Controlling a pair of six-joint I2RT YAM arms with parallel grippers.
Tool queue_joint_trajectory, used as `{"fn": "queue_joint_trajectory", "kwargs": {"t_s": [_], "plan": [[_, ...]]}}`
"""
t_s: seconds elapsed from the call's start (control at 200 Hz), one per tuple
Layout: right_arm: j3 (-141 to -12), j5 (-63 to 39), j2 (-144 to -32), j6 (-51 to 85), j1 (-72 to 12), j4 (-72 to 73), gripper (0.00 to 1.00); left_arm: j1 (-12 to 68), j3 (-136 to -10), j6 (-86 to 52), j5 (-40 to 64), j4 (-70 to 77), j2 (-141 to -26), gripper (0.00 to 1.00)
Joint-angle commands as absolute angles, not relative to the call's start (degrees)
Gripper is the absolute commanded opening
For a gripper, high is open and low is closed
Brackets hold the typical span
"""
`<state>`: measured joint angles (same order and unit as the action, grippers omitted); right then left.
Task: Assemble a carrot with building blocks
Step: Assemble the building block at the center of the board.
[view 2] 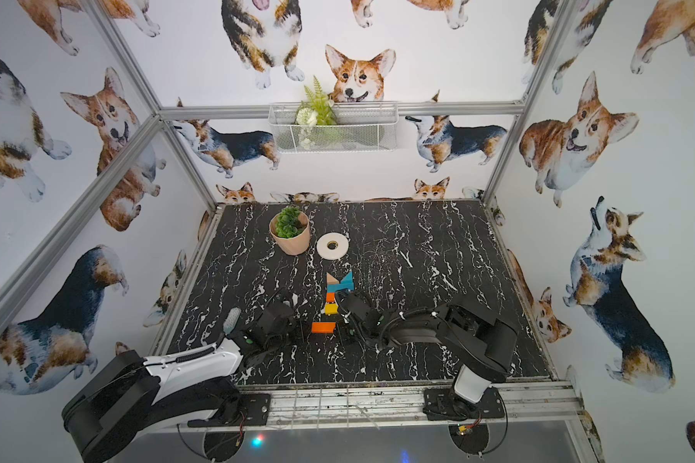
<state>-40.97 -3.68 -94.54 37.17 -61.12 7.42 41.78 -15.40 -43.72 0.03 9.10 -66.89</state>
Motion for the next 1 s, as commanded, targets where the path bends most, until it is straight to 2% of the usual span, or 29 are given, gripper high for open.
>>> {"fn": "queue_joint_trajectory", "kwargs": {"t_s": [0.0,0.551,0.991], "plan": [[-41.2,-4.7,-94.8,38.0,-61.1,9.2,0.32,42.3,-15.5,-44.5,1.1,9.0,-67.1,0.20],[-36.2,-6.5,-91.3,38.0,-56.3,10.4,0.32,46.2,-18.9,-46.1,0.4,15.7,-77.0,0.19],[-38.6,-7.1,-93.0,36.6,-54.7,9.3,0.31,46.2,-21.3,-45.8,0.4,16.9,-81.6,0.19]]}}
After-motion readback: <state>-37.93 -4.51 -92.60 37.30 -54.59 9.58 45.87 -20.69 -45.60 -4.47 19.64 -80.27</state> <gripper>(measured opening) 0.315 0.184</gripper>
